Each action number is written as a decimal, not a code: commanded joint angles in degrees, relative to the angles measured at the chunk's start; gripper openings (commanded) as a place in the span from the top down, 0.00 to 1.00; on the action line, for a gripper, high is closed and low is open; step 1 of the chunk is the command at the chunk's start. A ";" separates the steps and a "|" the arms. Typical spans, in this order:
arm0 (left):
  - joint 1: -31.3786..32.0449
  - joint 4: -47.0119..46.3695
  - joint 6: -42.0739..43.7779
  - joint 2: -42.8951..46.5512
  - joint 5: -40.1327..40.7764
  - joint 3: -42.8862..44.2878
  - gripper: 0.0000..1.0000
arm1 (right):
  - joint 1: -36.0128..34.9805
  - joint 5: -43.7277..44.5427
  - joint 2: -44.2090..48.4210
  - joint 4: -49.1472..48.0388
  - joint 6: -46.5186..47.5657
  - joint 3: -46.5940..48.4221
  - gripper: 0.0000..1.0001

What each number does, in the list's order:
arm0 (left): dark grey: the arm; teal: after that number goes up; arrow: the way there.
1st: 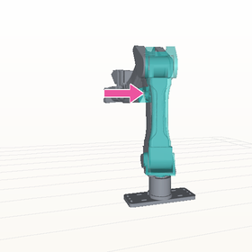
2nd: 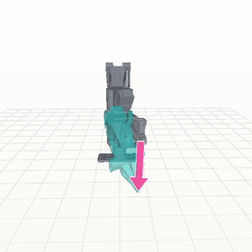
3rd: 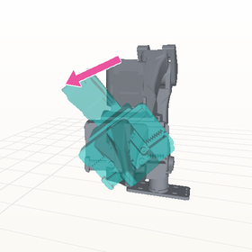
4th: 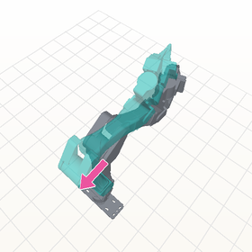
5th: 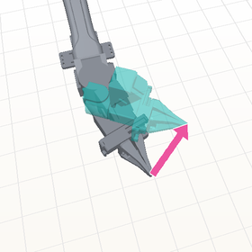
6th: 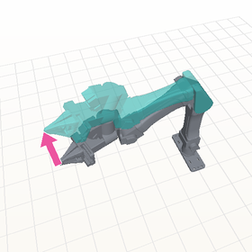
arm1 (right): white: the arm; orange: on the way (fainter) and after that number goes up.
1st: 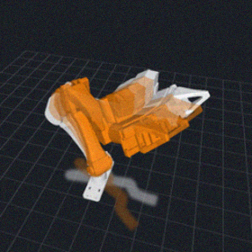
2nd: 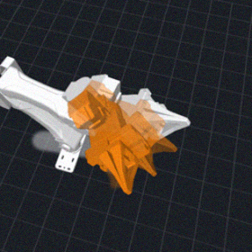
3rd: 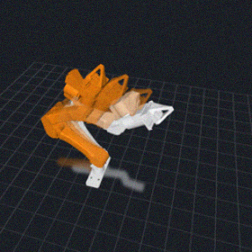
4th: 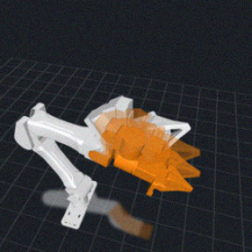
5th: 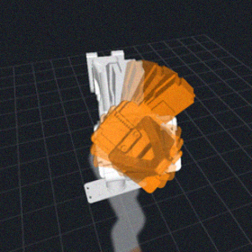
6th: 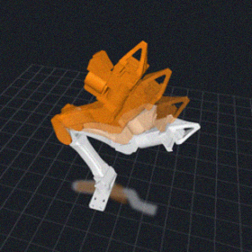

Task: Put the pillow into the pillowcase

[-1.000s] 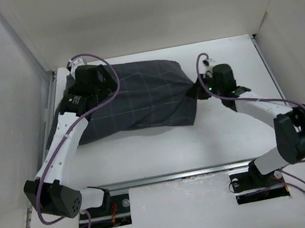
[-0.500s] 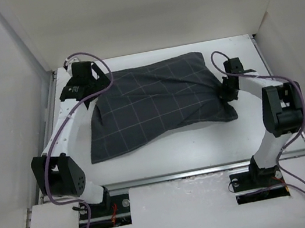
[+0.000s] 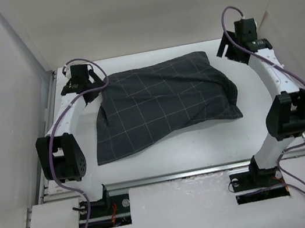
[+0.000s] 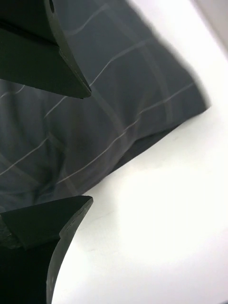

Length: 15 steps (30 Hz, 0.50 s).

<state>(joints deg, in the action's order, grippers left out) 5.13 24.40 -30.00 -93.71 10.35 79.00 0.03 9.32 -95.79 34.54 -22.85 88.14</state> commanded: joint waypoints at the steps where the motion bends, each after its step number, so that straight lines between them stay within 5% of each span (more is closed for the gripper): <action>1: -0.47 -2.95 1.70 -2.43 -1.55 2.99 0.00 | 0.41 -4.90 -7.54 1.14 3.33 8.26 0.11; 6: -0.99 -5.32 3.90 -4.73 -5.51 3.00 0.00 | 0.41 -19.04 -12.76 -1.84 8.08 7.86 0.11; 12: -0.99 -11.12 5.30 -5.25 -13.06 -1.21 0.00 | 0.41 -18.37 -11.26 -4.66 9.93 -2.43 0.11; 15: -0.99 -12.18 5.92 -7.18 -15.10 -1.75 0.00 | 0.41 -21.01 -11.26 -7.29 9.32 -4.72 0.71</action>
<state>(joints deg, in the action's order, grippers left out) 4.38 15.86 -25.69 -99.94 -0.60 78.30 0.32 -9.26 -109.34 31.00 -14.52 84.14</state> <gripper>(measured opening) 0.997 0.379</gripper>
